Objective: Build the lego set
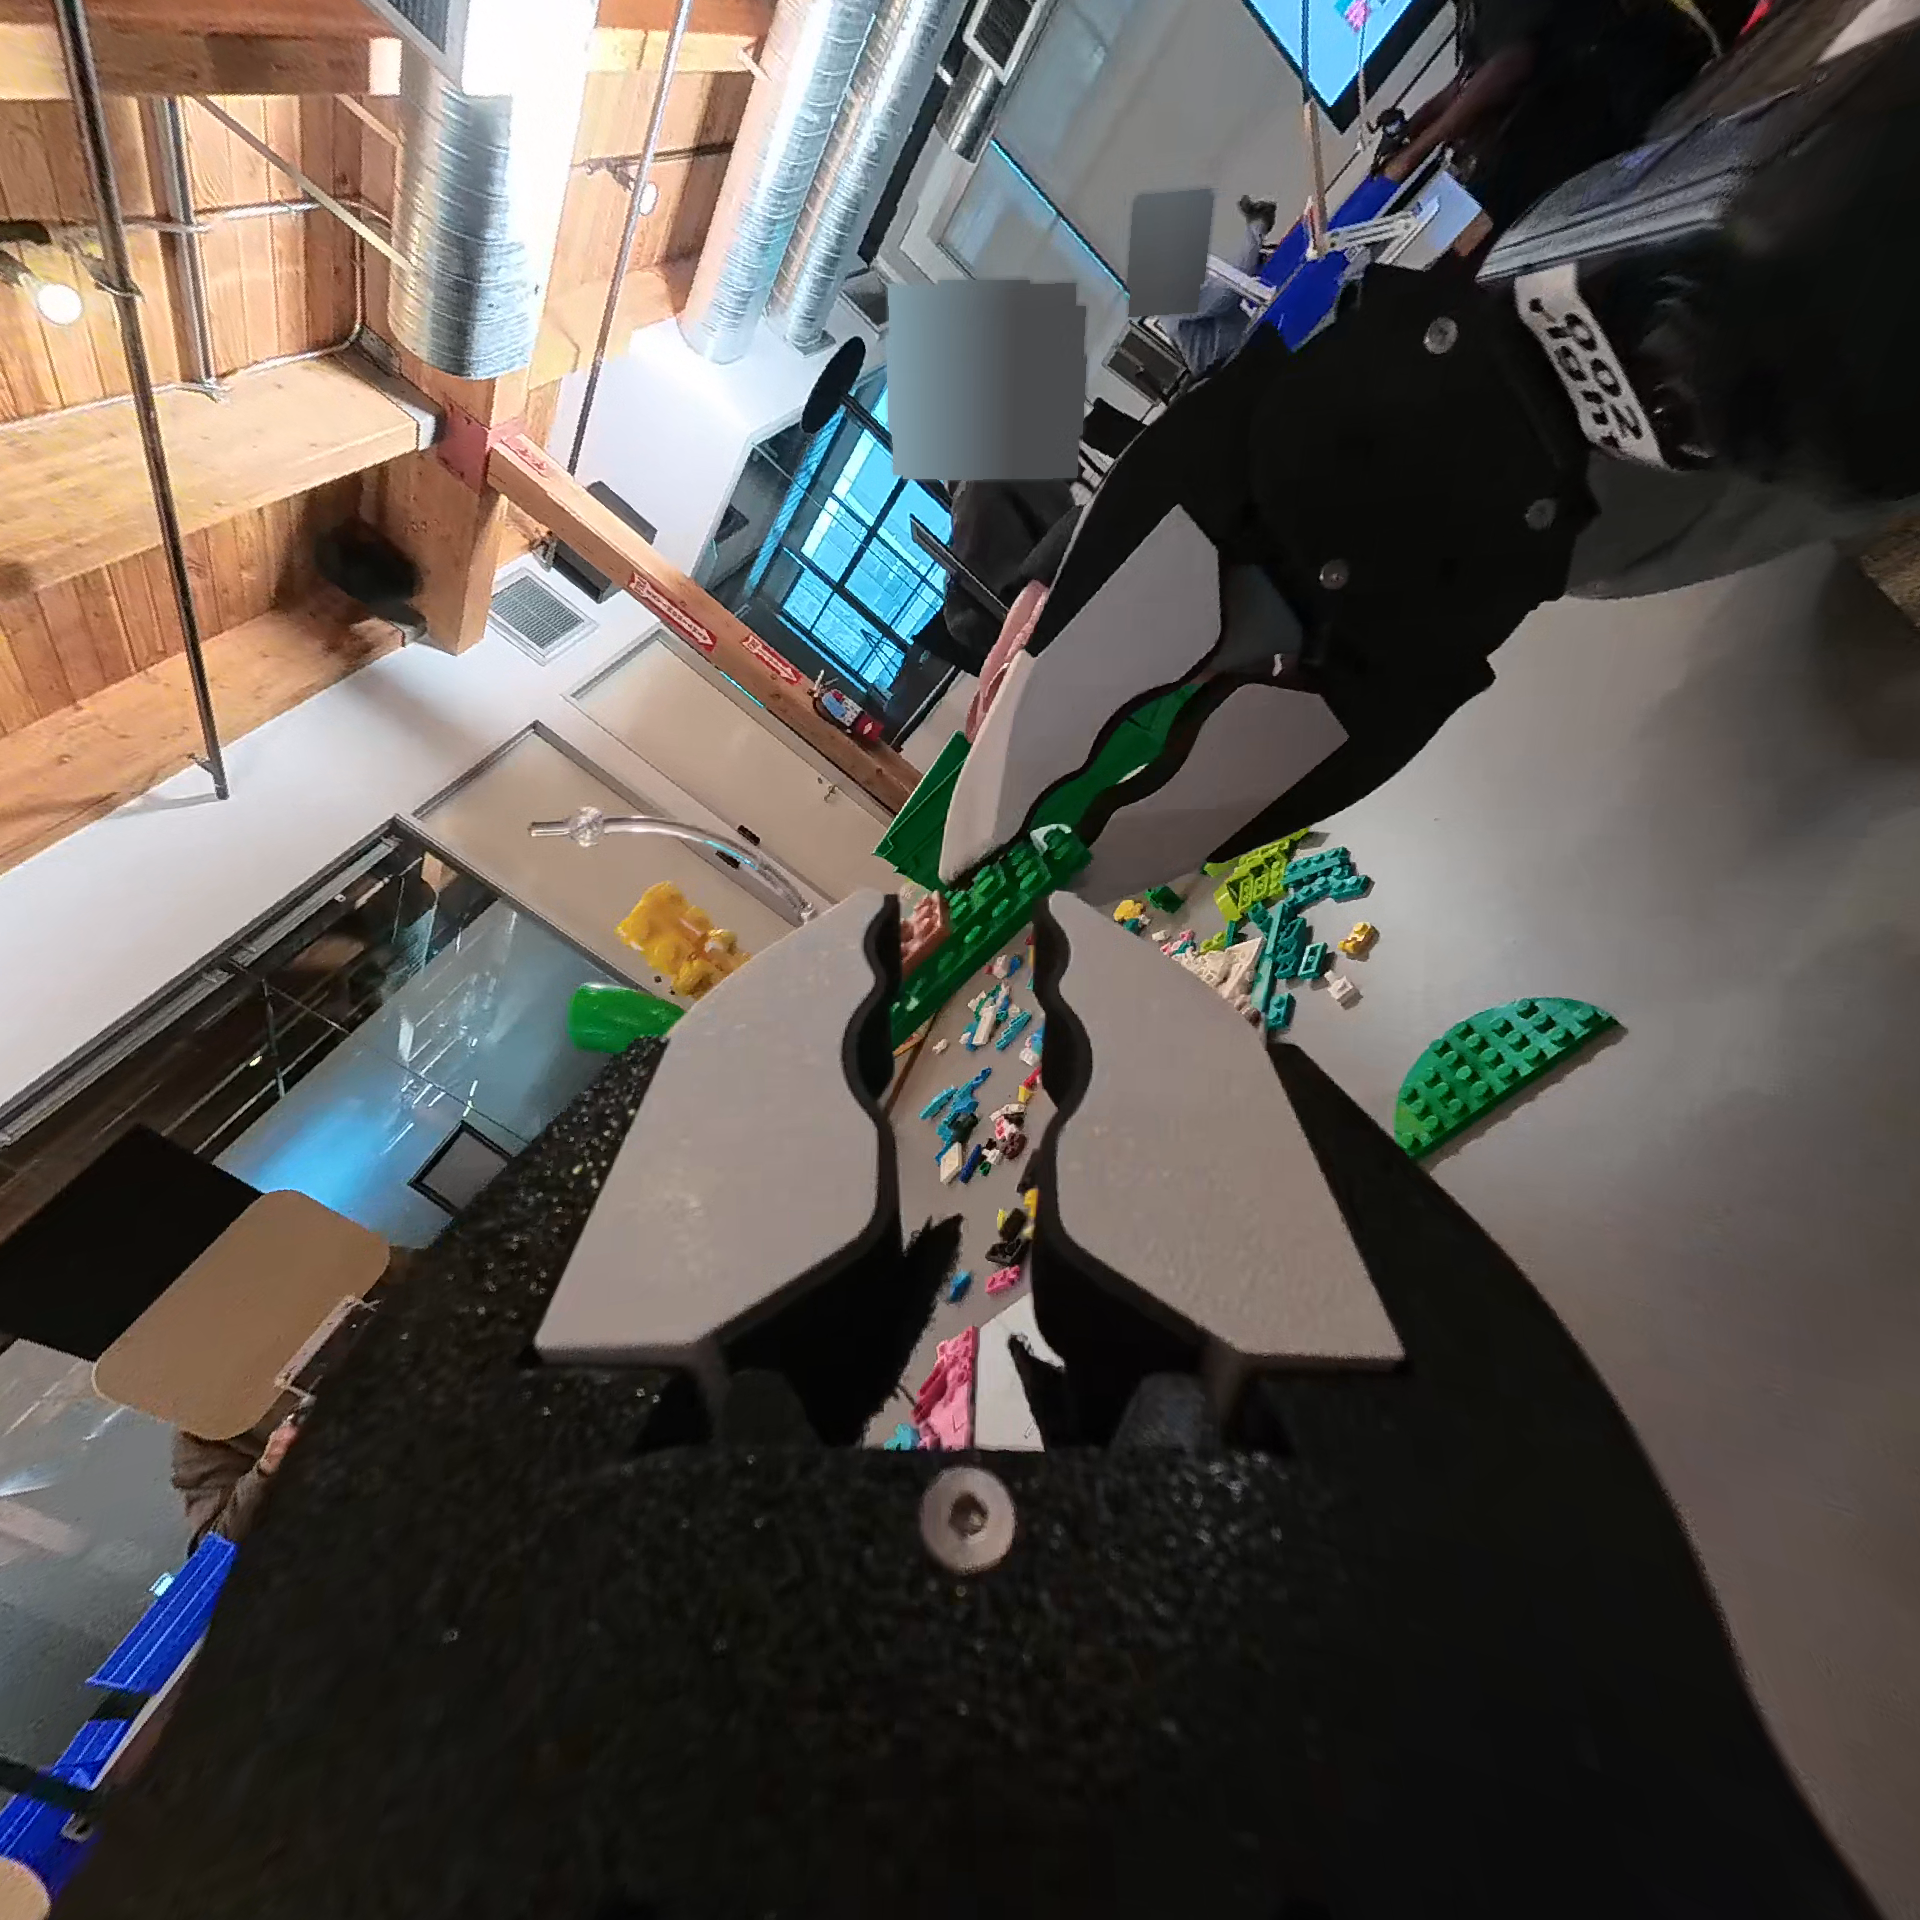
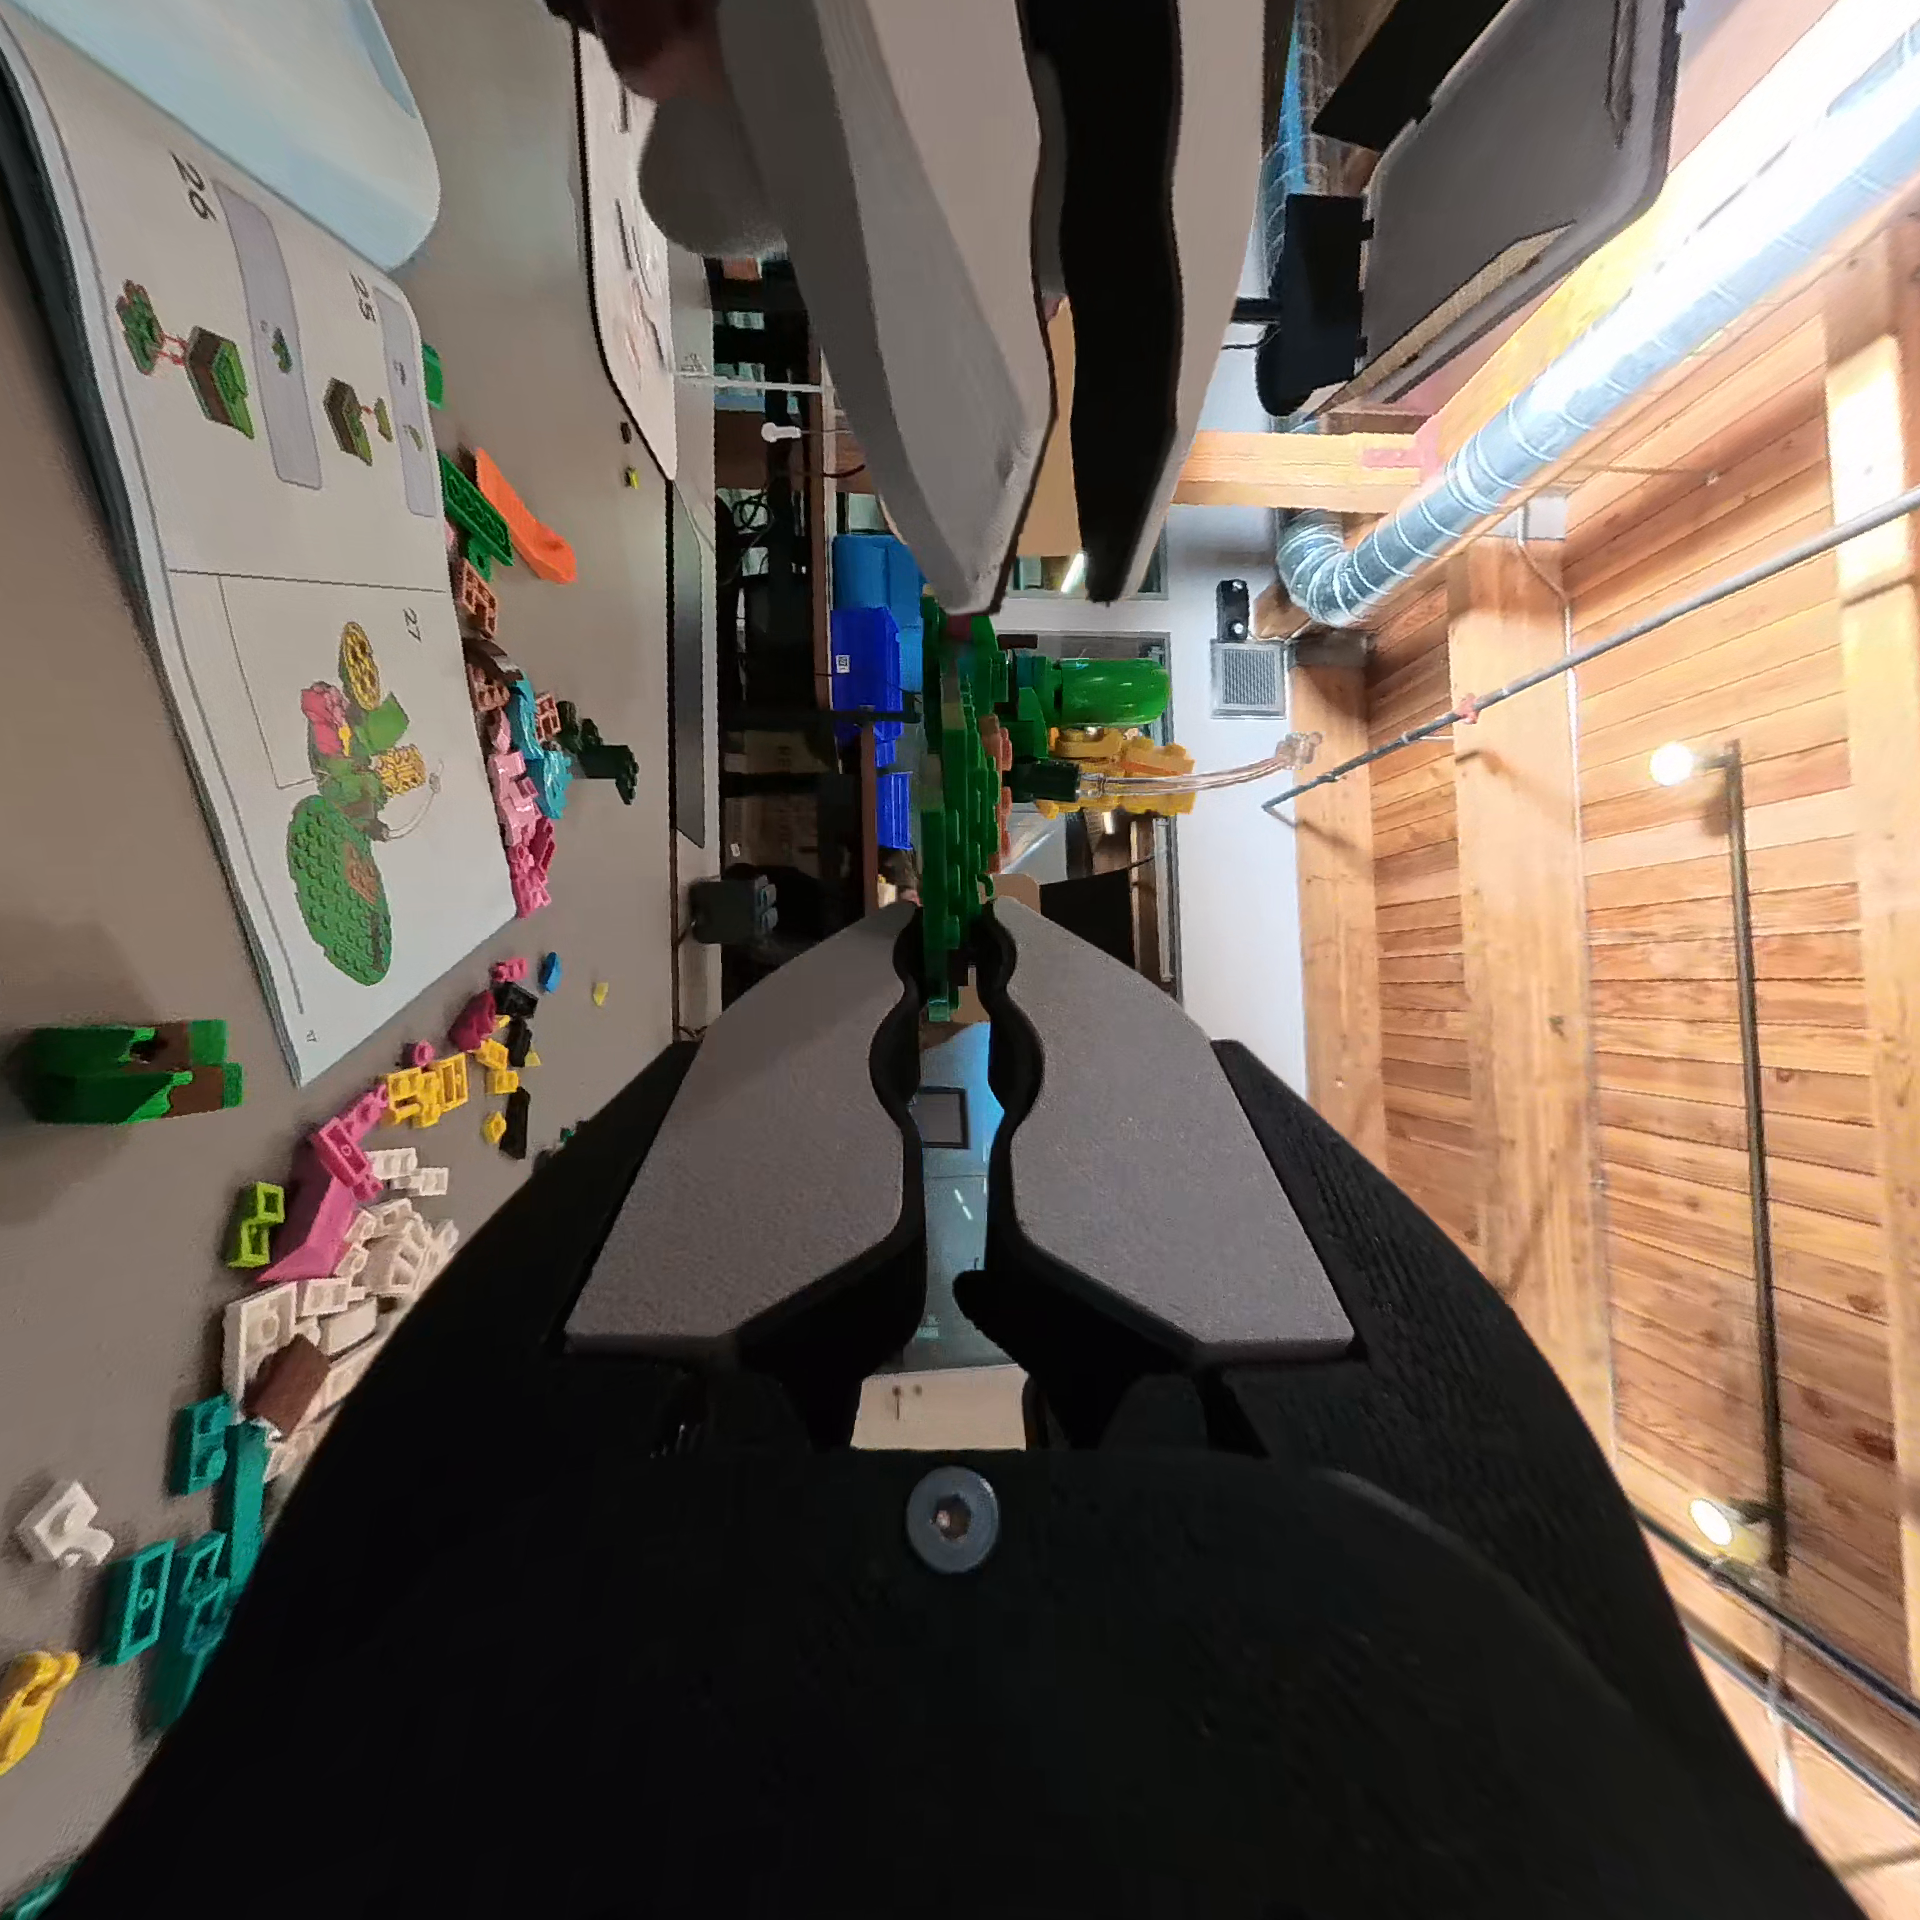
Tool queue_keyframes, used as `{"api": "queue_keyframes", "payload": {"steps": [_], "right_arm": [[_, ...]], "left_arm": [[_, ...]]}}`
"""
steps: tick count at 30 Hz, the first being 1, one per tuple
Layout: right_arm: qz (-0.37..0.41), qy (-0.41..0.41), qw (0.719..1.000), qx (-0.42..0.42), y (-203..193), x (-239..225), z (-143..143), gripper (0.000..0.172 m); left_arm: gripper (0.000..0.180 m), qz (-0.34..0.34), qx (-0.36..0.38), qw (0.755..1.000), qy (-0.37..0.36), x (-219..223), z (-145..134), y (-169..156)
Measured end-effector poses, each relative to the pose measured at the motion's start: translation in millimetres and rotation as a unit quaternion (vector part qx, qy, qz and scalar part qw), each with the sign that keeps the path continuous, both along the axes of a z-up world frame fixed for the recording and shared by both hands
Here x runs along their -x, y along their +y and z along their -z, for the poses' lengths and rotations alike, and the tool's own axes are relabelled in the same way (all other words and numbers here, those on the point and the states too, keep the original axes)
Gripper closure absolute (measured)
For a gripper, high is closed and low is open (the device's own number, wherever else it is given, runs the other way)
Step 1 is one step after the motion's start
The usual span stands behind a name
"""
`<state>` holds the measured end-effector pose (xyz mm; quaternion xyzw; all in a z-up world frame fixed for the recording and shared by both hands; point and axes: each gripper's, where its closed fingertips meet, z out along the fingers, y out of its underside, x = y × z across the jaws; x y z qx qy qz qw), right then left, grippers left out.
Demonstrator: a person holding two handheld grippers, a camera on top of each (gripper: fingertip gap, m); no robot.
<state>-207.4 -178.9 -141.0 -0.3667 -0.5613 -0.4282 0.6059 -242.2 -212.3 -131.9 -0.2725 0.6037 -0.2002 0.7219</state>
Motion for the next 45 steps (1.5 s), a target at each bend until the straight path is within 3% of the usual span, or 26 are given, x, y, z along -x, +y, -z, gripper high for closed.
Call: {"api": "queue_keyframes", "payload": {"steps": [8,18,20,22,26,29,32,35,40,45], "right_arm": [[0.006,0.009,1.000,0.006,2,-3,2,0.166],[-0.045,0.064,0.996,0.046,1,-7,8,0.165],[-0.080,0.078,0.991,0.067,-4,-5,11,0.165],[-0.124,0.086,0.985,0.088,-10,-2,15,0.165],[-0.191,0.101,0.970,0.115,-24,6,17,0.166],[-0.231,0.099,0.960,0.122,-34,13,17,0.166],[-0.250,0.082,0.956,0.133,-40,20,25,0.165],[-0.245,0.013,0.958,0.148,-39,26,47,0.166],[-0.274,-0.105,0.940,0.177,-44,44,94,0.166],[-0.297,-0.162,0.928,0.158,-41,57,110,0.166]], "left_arm": [[0.157,0.038,0.027,0.999,0.000,-1,2,-8],[0.157,-0.017,0.047,0.999,-0.003,20,-3,21],[0.151,-0.043,0.083,0.996,-0.004,29,-3,36],[0.132,-0.034,0.160,0.986,0.005,35,2,43],[0.087,0.039,0.351,0.934,0.053,36,26,34],[0.094,0.062,0.381,0.921,0.050,39,30,26],[0.091,0.077,0.420,0.902,0.065,42,37,18],[0.080,0.035,0.439,0.892,0.098,56,56,20],[0.078,-0.033,0.443,0.890,0.103,89,73,19],[0.080,-0.083,0.429,0.895,0.089,113,73,17]]}}
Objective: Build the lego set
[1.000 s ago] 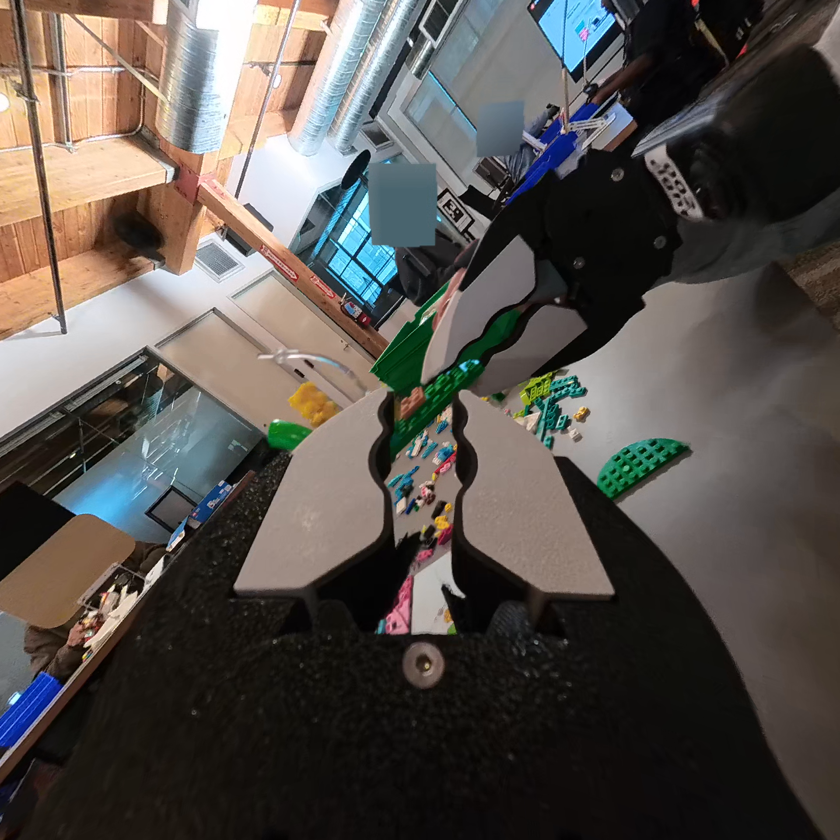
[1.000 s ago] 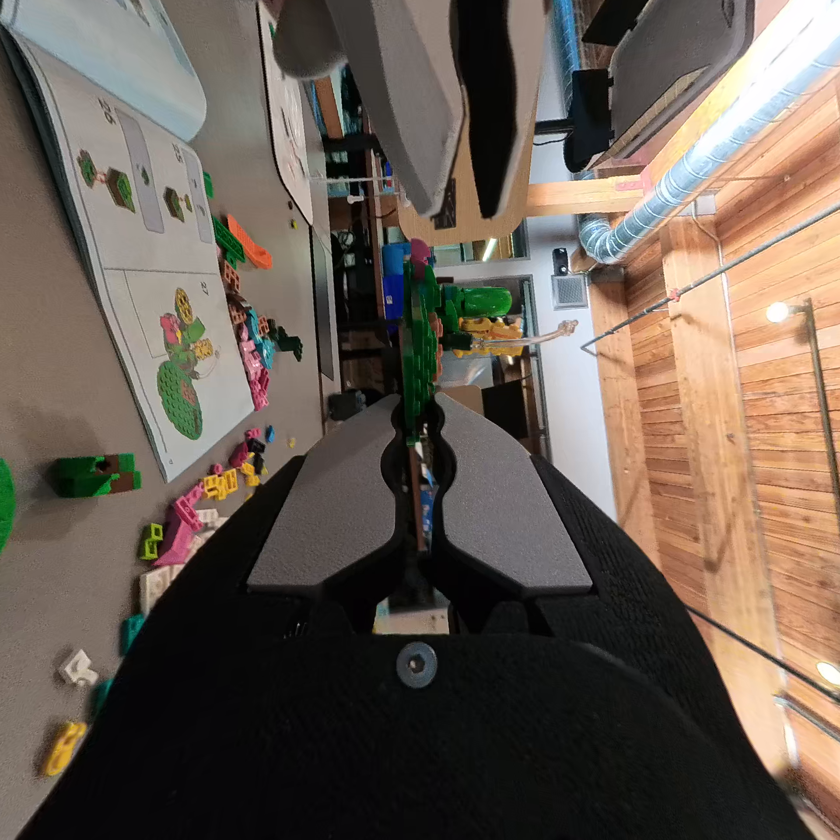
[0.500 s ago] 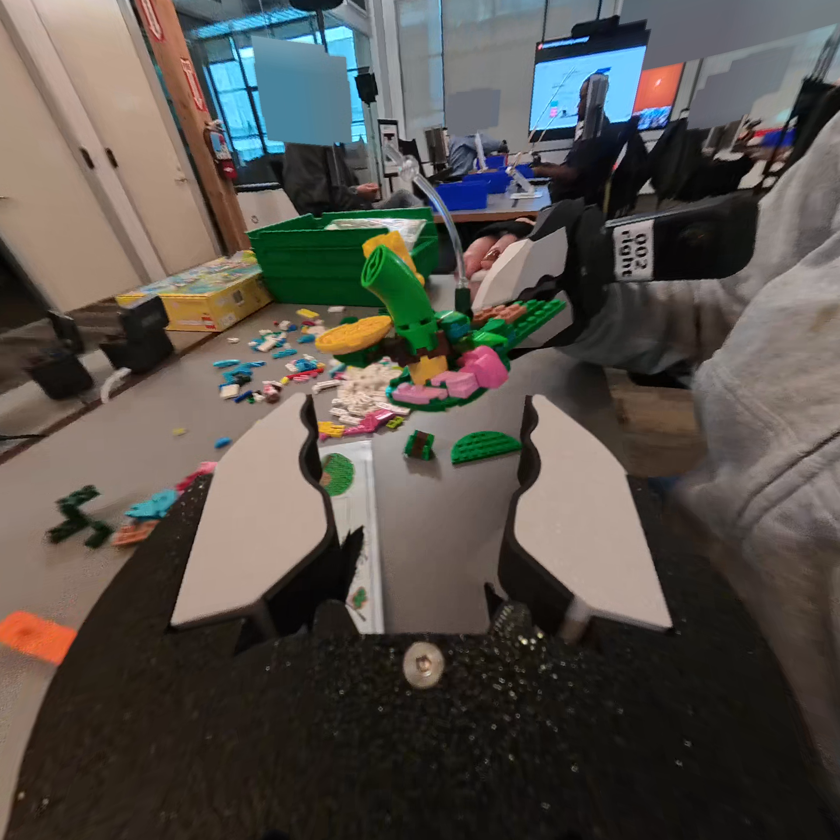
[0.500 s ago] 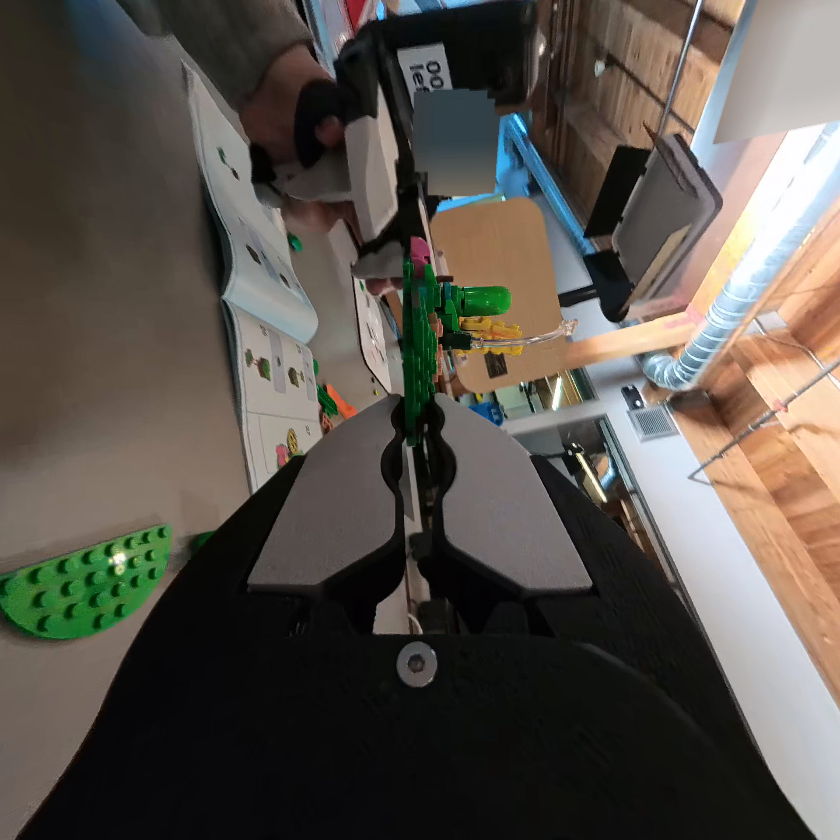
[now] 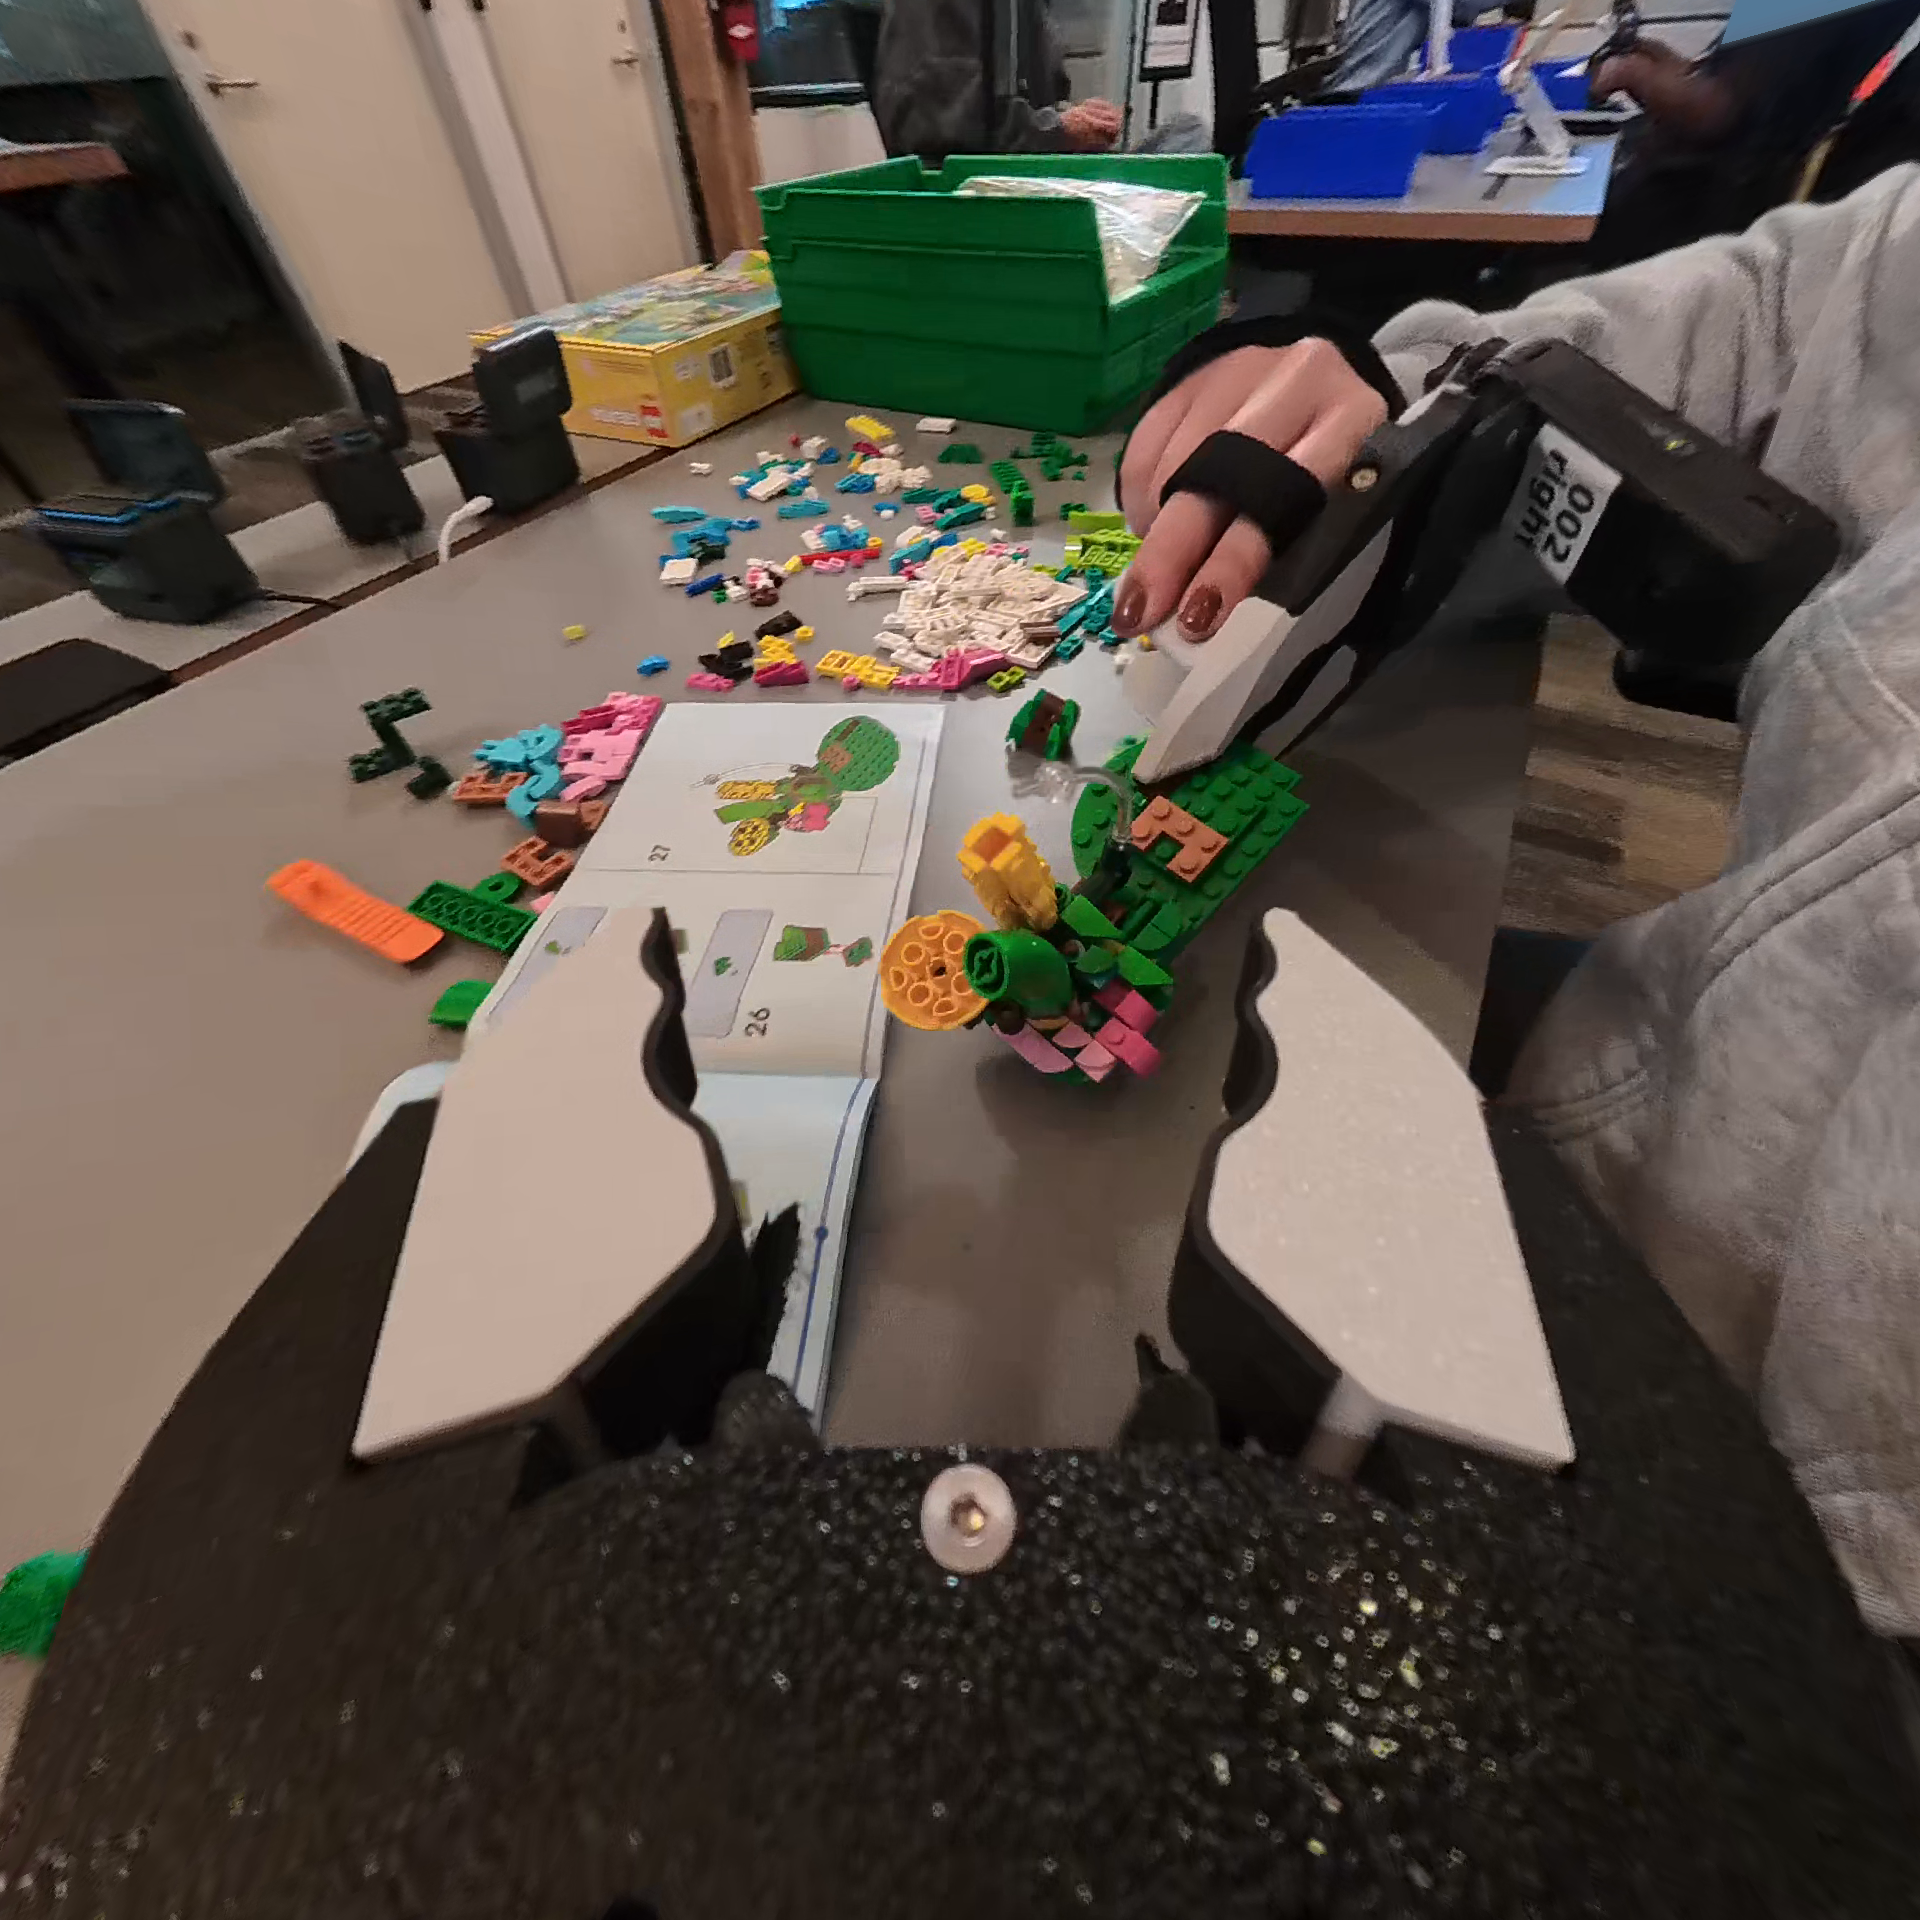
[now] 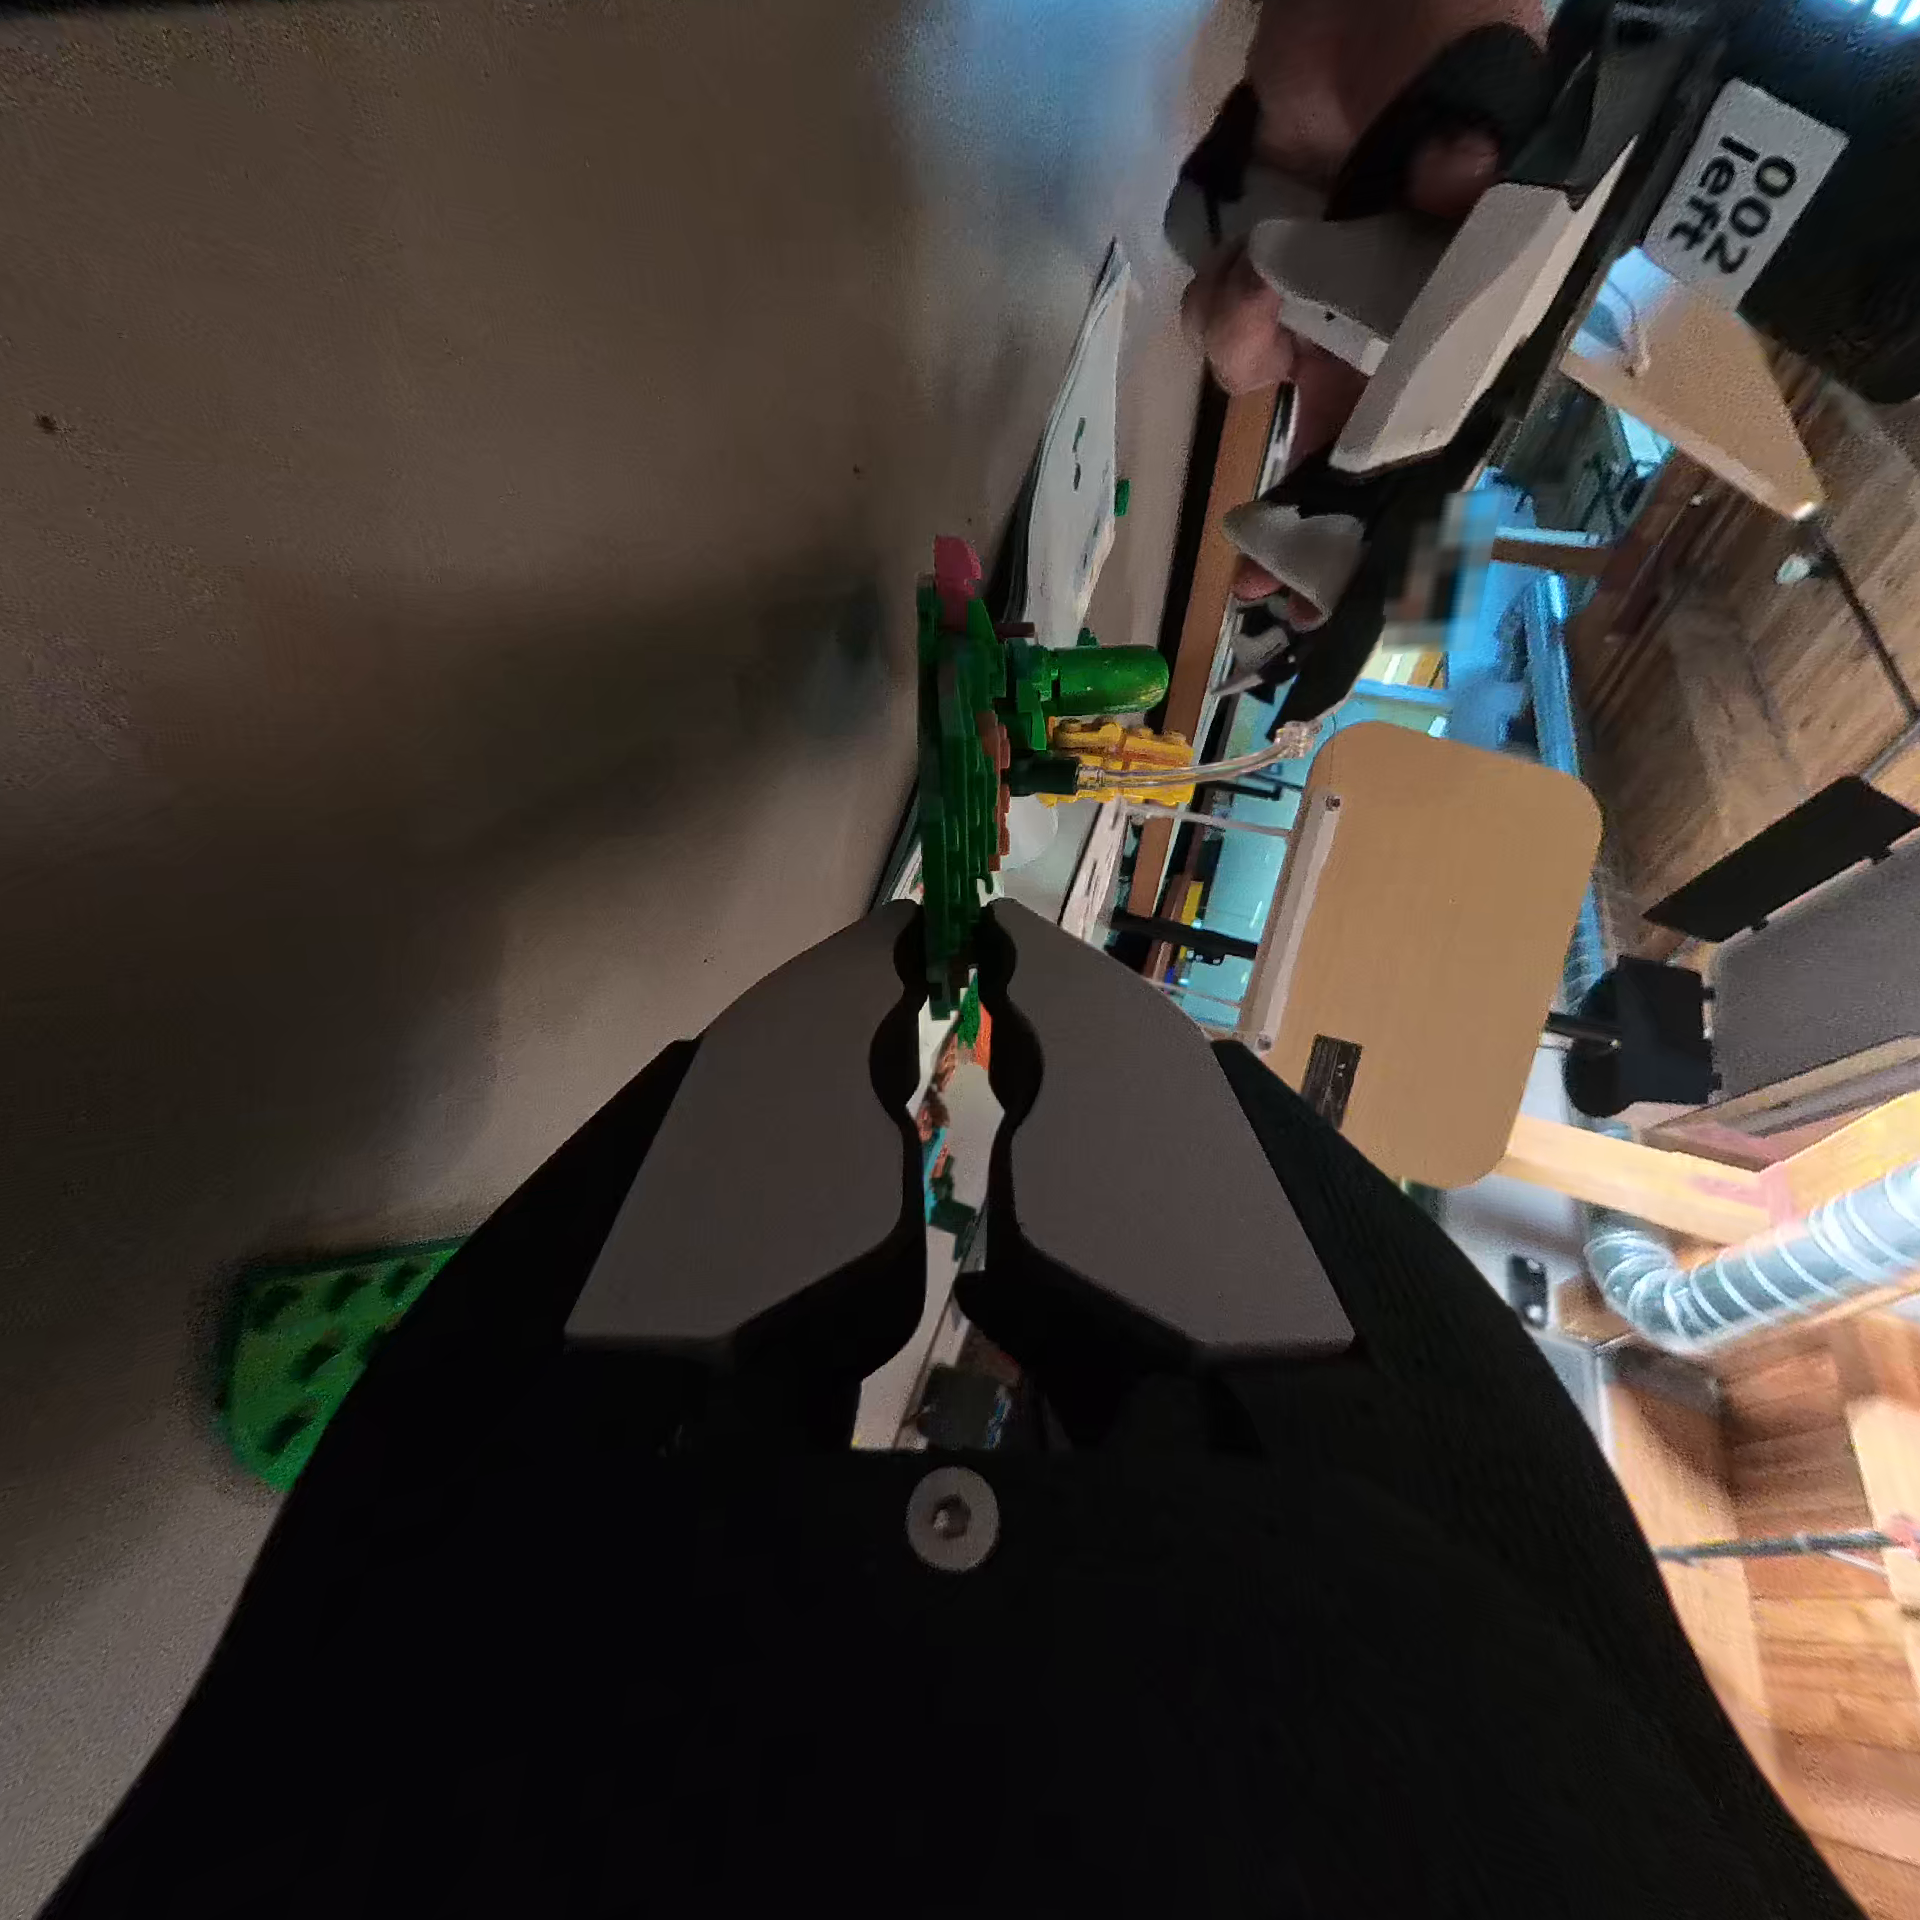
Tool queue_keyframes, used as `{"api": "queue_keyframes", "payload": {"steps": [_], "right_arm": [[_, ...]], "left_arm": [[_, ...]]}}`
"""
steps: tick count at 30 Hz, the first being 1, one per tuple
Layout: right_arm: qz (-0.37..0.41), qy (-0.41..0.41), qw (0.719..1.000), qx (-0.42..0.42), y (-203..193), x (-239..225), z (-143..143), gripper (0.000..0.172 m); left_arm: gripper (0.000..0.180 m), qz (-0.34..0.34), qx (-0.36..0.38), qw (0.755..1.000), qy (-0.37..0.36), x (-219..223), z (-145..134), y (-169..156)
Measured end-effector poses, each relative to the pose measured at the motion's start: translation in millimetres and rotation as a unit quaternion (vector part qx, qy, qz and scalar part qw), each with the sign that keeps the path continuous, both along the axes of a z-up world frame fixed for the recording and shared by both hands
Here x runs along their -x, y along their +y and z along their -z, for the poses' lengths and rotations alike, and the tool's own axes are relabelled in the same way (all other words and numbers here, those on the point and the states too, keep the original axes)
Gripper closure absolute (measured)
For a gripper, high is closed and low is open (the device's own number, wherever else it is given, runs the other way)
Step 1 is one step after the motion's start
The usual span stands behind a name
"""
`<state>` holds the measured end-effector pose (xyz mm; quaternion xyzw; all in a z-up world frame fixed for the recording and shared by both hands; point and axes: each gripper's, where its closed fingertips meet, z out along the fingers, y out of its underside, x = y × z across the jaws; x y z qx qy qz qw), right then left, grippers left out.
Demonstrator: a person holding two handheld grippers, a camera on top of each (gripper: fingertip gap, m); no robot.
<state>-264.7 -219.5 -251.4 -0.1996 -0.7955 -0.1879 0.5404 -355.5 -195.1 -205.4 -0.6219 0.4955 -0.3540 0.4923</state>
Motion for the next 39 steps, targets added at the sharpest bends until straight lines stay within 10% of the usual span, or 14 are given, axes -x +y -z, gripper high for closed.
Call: {"api": "queue_keyframes", "payload": {"steps": [18,29,34,39], "right_arm": [[-0.005,-0.081,0.997,-0.003,15,-5,23,0.160],[0.126,-0.120,0.980,0.100,47,-57,6,0.118],[0.256,-0.019,0.859,0.444,26,-85,19,0.133],[0.298,0.104,0.758,0.571,32,-90,18,0.142]], "left_arm": [[0.087,0.011,0.017,0.999,0.026,2,12,-4],[0.087,0.016,0.011,0.999,0.032,4,11,-12],[0.088,0.020,0.003,1.000,0.024,-2,10,-14],[0.088,0.028,0.000,0.999,0.027,-12,14,-15]]}}
